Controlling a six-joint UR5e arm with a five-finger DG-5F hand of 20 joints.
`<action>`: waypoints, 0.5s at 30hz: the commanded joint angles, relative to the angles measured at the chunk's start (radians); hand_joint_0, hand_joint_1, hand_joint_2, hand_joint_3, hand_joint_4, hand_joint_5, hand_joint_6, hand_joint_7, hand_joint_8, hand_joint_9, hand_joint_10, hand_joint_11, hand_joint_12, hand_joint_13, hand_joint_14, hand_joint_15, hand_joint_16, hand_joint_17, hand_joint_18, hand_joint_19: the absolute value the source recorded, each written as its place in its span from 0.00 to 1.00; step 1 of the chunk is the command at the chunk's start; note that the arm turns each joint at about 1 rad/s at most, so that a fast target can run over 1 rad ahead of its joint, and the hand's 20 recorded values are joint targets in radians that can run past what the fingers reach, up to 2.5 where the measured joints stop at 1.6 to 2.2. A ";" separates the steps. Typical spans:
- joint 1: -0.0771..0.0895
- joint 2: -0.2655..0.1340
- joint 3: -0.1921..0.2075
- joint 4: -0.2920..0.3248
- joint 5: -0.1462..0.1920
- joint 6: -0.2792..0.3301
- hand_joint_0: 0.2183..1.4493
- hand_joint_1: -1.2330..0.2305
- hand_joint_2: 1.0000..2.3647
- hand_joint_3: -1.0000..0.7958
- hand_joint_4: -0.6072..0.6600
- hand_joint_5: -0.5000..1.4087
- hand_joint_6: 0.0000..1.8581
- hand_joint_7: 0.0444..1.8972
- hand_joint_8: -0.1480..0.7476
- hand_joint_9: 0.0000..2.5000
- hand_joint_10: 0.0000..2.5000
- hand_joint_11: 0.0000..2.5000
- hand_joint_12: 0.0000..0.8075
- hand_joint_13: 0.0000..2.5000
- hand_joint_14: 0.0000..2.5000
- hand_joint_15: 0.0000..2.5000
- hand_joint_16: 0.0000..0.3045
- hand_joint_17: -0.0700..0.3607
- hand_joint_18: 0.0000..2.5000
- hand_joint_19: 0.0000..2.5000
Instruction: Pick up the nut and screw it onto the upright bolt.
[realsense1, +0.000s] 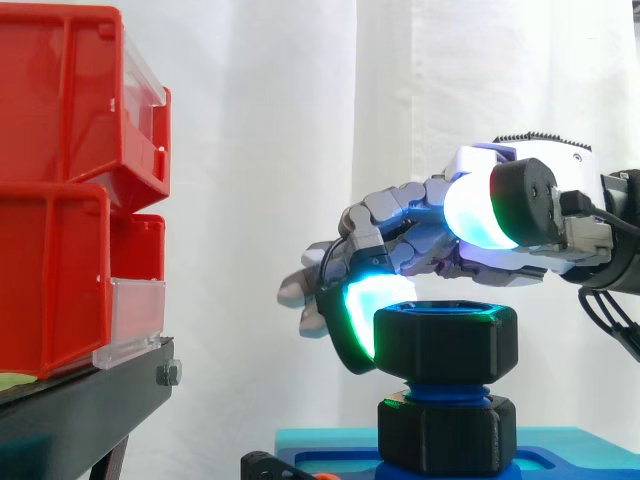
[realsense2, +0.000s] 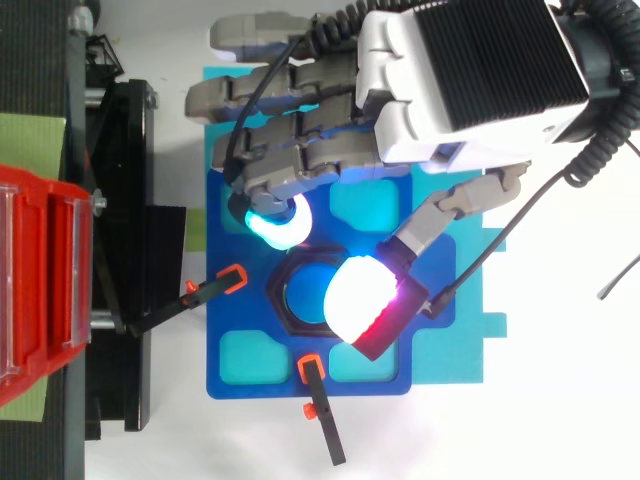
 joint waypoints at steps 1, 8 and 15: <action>-0.003 0.000 0.001 -0.002 -0.002 0.000 0.24 0.68 0.00 0.28 0.53 0.29 0.27 0.78 0.39 0.42 0.00 0.00 0.22 0.21 0.00 0.00 0.05 0.24 0.07 0.00; -0.018 0.001 0.003 -0.002 -0.019 -0.002 0.25 0.66 0.00 0.28 0.50 0.31 0.27 0.77 0.35 0.52 0.00 0.00 0.16 0.29 0.00 0.00 0.03 0.21 0.14 0.00; -0.028 0.001 0.035 -0.025 -0.033 -0.003 0.25 0.65 0.00 0.28 0.50 0.31 0.30 0.73 0.36 0.62 0.00 0.03 0.13 0.36 0.00 0.00 0.02 0.19 0.22 0.00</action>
